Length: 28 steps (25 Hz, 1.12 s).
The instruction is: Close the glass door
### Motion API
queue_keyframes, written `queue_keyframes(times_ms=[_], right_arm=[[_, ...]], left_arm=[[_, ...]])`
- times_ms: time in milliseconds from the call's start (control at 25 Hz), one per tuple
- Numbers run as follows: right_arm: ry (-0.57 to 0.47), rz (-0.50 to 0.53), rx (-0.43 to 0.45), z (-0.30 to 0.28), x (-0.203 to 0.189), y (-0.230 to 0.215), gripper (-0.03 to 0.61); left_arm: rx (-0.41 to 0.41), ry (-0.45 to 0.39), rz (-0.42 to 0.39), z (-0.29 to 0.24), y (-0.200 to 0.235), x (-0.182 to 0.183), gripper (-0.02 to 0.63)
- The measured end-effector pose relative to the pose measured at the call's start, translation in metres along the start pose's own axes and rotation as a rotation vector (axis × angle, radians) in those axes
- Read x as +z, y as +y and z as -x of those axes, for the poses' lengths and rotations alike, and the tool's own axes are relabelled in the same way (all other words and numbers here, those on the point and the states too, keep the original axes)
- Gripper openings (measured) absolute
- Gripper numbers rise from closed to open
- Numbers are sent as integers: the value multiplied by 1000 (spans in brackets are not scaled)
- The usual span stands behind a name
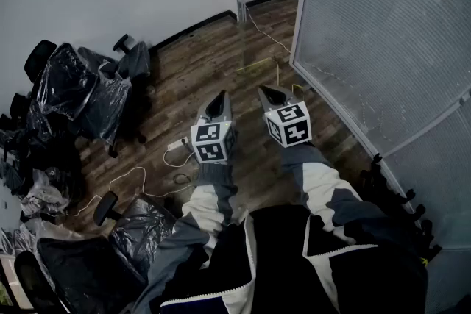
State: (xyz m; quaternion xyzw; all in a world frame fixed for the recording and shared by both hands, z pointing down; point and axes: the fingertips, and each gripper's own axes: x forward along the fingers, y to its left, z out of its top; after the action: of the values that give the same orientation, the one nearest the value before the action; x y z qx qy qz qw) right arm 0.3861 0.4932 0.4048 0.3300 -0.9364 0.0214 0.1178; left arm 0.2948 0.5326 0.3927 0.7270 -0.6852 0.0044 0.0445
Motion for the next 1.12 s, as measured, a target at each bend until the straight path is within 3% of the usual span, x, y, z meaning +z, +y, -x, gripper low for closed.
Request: queue_keyframes(times_ms=[600,1120], right_arm=[[-13,-25,-26,-10,-4,14,5],[24,4,-14,-25,-9,31,5]], left_arm=[[-22,23,-13,3,17,-11,-2],[-21,27,26,4,39,-22,-2]])
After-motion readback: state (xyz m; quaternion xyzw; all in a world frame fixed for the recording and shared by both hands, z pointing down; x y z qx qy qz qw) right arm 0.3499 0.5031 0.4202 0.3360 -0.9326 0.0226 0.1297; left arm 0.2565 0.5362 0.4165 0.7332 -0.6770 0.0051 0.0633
